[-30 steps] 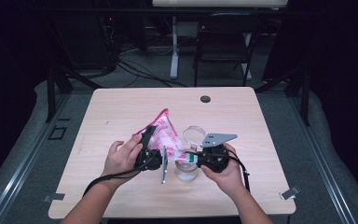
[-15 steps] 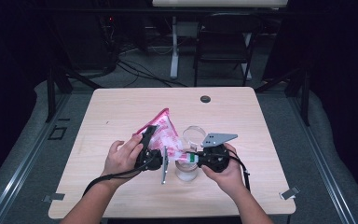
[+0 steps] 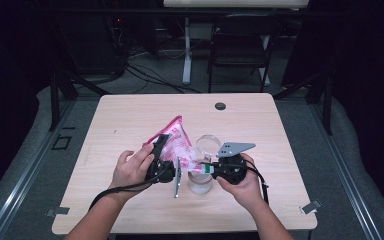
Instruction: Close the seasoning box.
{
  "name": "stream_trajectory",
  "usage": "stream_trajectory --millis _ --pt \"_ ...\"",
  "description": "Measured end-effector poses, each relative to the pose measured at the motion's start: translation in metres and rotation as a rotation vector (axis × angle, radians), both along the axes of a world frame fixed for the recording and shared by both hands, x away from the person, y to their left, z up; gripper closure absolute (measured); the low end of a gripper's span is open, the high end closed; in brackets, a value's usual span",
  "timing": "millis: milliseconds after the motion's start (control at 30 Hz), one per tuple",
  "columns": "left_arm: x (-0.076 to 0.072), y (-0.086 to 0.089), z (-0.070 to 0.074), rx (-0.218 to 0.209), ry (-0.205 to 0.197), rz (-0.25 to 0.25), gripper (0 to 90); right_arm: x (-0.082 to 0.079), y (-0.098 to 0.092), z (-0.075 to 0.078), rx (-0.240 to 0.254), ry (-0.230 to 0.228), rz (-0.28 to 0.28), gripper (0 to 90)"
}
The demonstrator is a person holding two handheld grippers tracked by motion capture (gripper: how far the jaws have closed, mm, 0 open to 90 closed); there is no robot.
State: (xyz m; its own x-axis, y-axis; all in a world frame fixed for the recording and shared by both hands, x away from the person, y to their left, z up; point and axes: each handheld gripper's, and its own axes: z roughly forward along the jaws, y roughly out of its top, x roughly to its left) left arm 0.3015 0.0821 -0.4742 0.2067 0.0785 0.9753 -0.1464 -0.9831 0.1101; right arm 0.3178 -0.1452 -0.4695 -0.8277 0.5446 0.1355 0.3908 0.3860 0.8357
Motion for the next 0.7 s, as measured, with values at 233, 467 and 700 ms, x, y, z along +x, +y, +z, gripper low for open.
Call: stream_trajectory --millis 233,467,700 --pt "-0.0004 -0.0005 -0.0005 0.001 -0.002 -0.001 64.1 0.0005 -0.0004 -0.0009 0.001 0.005 -0.001 90.0" --pt "-0.0009 -0.0009 -0.0003 0.001 -0.013 -0.003 64.1 0.001 -0.0006 -0.0017 -0.001 0.006 -0.001 90.0" --pt "-0.0025 -0.0014 0.0003 0.007 -0.022 -0.005 64.2 0.0012 -0.0008 -0.0017 -0.002 0.009 0.0 90.0"
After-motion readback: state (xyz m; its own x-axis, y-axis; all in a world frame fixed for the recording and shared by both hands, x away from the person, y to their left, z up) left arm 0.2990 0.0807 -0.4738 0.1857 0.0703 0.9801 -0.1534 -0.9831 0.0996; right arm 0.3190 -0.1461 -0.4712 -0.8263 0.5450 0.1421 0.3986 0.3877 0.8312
